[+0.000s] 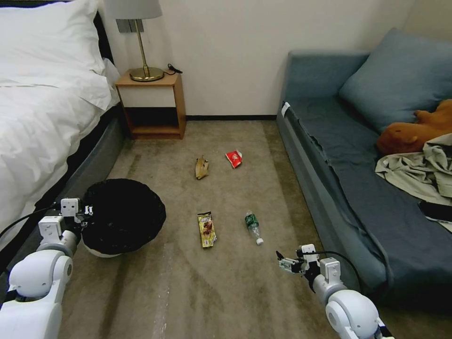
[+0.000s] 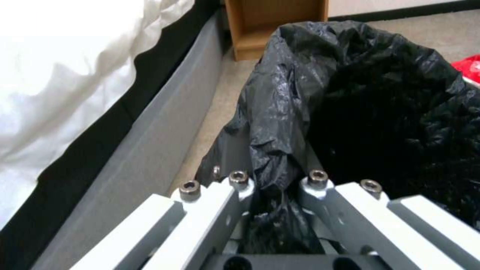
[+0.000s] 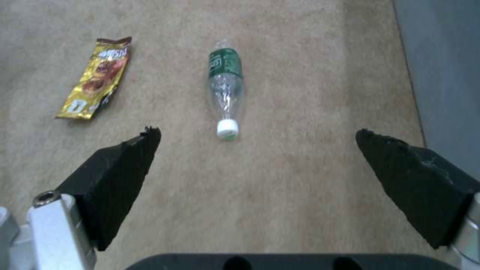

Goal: Pick up the trash bin, then pick up the garbage on the floor and place it into the trash bin.

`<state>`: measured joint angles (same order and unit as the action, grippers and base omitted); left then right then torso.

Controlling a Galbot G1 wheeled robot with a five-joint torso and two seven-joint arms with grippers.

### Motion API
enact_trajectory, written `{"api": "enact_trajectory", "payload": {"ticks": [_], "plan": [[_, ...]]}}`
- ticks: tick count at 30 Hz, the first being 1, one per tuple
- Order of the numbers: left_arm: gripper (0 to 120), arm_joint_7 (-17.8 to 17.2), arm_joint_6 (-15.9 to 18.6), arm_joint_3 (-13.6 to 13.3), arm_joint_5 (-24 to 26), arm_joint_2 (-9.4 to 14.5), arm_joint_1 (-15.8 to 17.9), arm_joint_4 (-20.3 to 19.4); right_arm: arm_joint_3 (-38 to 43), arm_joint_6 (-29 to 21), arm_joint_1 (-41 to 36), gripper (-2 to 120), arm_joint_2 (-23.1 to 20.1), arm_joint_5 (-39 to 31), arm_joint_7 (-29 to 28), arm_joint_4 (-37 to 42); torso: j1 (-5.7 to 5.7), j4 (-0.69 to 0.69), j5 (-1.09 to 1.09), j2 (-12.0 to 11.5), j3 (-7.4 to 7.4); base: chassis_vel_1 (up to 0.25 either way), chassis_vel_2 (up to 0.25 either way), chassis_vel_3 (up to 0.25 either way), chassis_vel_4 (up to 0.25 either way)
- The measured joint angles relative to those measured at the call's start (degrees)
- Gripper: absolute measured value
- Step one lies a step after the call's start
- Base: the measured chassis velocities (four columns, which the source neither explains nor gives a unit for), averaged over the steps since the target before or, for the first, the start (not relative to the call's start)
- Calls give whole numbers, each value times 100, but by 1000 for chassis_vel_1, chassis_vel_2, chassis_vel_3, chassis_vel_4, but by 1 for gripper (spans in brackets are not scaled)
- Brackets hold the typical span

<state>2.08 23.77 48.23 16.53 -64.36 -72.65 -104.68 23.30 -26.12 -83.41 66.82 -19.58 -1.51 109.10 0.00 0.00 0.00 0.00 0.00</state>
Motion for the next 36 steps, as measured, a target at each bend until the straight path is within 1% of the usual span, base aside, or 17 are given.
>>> {"api": "enact_trajectory", "payload": {"ticks": [5,11,13,20,27,32,36], "plan": [[4,4,-2,1,2,4,-2,-11,-20,0,-13,100,21,10,2,-6,0,0,0,0,0,-124,117,119,-103],[4,31,-129,11,-123,-6,-26,-12,-34,17,-68,100,28,46,16,-31,0,0,1,0,0,-111,125,113,-125],[4,35,-131,23,-125,-9,-27,-23,-52,19,-67,100,26,52,23,-35,0,0,-2,0,0,-111,119,110,-120],[4,37,-132,50,-117,-10,-33,-19,-149,25,-47,100,38,97,28,-92,0,0,0,0,0,-122,102,117,-112],[4,38,-135,55,-110,-24,-32,9,-296,25,67,100,24,108,30,-182,0,0,0,0,0,-109,107,103,-111],[4,36,-148,58,-112,-75,-42,10,-394,25,192,100,-43,80,31,-281,0,0,0,0,0,-115,111,110,-115],[4,34,-253,58,-178,-113,-116,7,-530,34,351,100,-109,22,44,-410,0,0,1,0,0,-126,117,111,-111]]}}
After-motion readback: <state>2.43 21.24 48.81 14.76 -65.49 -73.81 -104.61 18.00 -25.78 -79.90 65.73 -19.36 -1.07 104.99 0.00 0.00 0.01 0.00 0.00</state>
